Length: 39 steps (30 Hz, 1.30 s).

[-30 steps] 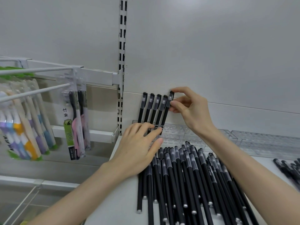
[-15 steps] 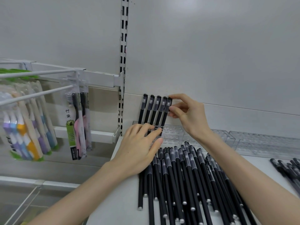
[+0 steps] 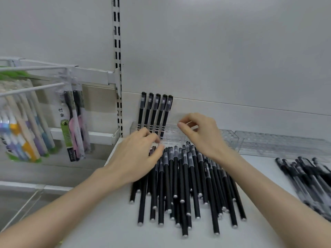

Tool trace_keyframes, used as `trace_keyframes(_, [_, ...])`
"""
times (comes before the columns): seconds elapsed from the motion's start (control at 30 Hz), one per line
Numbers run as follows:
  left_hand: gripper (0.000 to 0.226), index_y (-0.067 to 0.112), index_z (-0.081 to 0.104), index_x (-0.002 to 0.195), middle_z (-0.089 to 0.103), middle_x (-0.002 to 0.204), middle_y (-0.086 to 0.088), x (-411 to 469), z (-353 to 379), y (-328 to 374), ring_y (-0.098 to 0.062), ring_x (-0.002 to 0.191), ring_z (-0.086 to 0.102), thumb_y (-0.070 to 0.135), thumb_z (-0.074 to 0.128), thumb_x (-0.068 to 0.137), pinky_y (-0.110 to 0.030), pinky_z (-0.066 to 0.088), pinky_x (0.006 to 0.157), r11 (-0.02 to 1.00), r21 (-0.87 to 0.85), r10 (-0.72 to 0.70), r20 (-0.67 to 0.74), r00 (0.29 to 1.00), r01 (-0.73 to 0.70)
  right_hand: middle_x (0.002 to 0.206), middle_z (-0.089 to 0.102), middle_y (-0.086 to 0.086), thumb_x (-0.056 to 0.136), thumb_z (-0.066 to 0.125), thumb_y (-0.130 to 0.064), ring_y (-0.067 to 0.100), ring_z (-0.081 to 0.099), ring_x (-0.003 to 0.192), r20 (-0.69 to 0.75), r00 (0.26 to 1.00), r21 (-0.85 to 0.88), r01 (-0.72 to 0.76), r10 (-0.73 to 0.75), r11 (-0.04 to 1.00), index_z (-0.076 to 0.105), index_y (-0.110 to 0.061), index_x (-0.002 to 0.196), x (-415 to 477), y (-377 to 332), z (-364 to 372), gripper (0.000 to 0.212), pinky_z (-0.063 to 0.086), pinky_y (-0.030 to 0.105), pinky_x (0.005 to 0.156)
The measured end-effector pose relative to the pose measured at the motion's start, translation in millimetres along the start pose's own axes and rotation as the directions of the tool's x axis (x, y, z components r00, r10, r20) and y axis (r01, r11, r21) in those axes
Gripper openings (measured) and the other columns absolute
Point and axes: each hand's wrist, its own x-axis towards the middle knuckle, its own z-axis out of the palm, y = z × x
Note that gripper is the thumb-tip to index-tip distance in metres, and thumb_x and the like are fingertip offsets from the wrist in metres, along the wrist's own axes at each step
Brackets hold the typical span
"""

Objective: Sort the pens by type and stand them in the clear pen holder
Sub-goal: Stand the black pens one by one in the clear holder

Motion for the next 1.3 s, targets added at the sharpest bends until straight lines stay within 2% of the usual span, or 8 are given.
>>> trace_keyframes(0.23, [0.066, 0.024, 0.05, 0.121, 0.048, 0.117, 0.008, -42, -8, 47, -0.011, 0.111, 0.043, 0.073, 0.035, 0.079, -0.031, 0.041, 0.094, 0.969, 0.052, -0.245, 0.147, 0.958, 0.24, 0.111, 0.067, -0.001, 0.096, 0.053, -0.033, 0.016, 0.058, 0.101, 0.276, 0.956, 0.015, 0.096, -0.096, 0.995, 0.065, -0.016, 0.114, -45, 8, -15, 0.028, 0.04, 0.028, 0.085])
trace_keyframes(0.37, [0.066, 0.019, 0.049, 0.126, 0.043, 0.116, 0.005, -49, -2, 68, -0.013, 0.112, 0.042, 0.066, 0.049, 0.079, -0.025, 0.036, 0.092, 0.925, -0.038, -0.372, 0.121, 0.92, 0.379, 0.128, 0.06, 0.0, 0.097, 0.048, -0.038, 0.022, 0.049, 0.119, 0.384, 0.916, 0.001, 0.126, -0.117, 0.992, 0.057, -0.019, 0.127, -59, 15, -7, 0.037, 0.035, 0.036, 0.101])
trace_keyframes(0.6, [0.061, 0.014, 0.052, 0.124, 0.055, 0.101, 0.002, -42, -6, 69, -0.011, 0.08, 0.05, 0.05, 0.068, 0.078, -0.025, 0.039, 0.073, 0.847, -0.135, -0.497, 0.147, 0.855, 0.515, 0.135, 0.054, 0.0, 0.099, 0.044, -0.038, 0.021, 0.045, 0.125, 0.382, 0.911, 0.041, 0.149, -0.154, 0.988, 0.05, -0.019, 0.134, -62, 22, -9, 0.04, 0.031, 0.034, 0.105])
trace_keyframes(0.77, [0.047, 0.008, 0.061, 0.107, 0.056, 0.074, 0.006, -34, -9, 67, -0.009, 0.066, 0.051, 0.036, 0.078, 0.074, -0.024, 0.045, 0.067, 0.79, -0.218, -0.548, 0.17, 0.819, 0.574, 0.139, 0.051, -0.003, 0.099, 0.042, -0.041, 0.02, 0.04, 0.129, 0.391, 0.911, 0.046, 0.126, -0.134, 0.991, 0.048, -0.022, 0.136, -67, 21, -8, 0.042, 0.03, 0.039, 0.108])
trace_keyframes(0.97, [0.029, 0.006, 0.069, 0.084, 0.067, 0.07, -0.007, -28, -16, 65, -0.007, 0.047, 0.054, 0.029, 0.082, 0.07, -0.021, 0.044, 0.054, 0.729, -0.279, -0.575, 0.245, 0.78, 0.625, 0.138, 0.052, -0.003, 0.099, 0.042, -0.041, 0.018, 0.039, 0.13, 0.393, 0.913, 0.062, 0.094, -0.111, 0.994, 0.049, -0.022, 0.134, -69, 18, -10, 0.041, 0.03, 0.039, 0.109])
trace_keyframes(1.07, [0.021, 0.006, 0.07, 0.077, 0.071, 0.073, -0.017, -27, -17, 62, -0.013, 0.047, 0.054, 0.021, 0.081, 0.07, -0.023, 0.047, 0.058, 0.686, -0.322, -0.588, 0.282, 0.758, 0.652, 0.138, 0.053, -0.003, 0.098, 0.042, -0.041, 0.019, 0.04, 0.13, 0.399, 0.911, 0.061, 0.088, -0.105, 0.994, 0.049, -0.022, 0.134, -68, 18, -10, 0.041, 0.031, 0.04, 0.109])
trace_keyframes(1.2, [0.013, 0.011, 0.07, 0.072, 0.07, 0.064, -0.006, -31, -20, 61, -0.008, 0.043, 0.056, 0.018, 0.081, 0.072, -0.014, 0.048, 0.051, 0.613, -0.431, -0.6, 0.291, 0.745, 0.662, 0.138, 0.052, -0.003, 0.099, 0.042, -0.041, 0.018, 0.04, 0.13, 0.401, 0.91, 0.064, 0.085, -0.103, 0.994, 0.048, -0.022, 0.135, -69, 19, -11, 0.042, 0.03, 0.039, 0.109])
trace_keyframes(1.3, [0.011, 0.007, 0.071, 0.079, 0.072, 0.072, -0.011, -37, -21, 62, -0.011, 0.051, 0.062, 0.013, 0.079, 0.074, -0.02, 0.054, 0.054, 0.486, -0.589, -0.613, 0.297, 0.732, 0.645, 0.138, 0.052, -0.003, 0.099, 0.043, -0.04, 0.019, 0.04, 0.13, 0.399, 0.911, 0.07, 0.084, -0.105, 0.994, 0.049, -0.022, 0.135, -69, 18, -13, 0.041, 0.03, 0.041, 0.109])
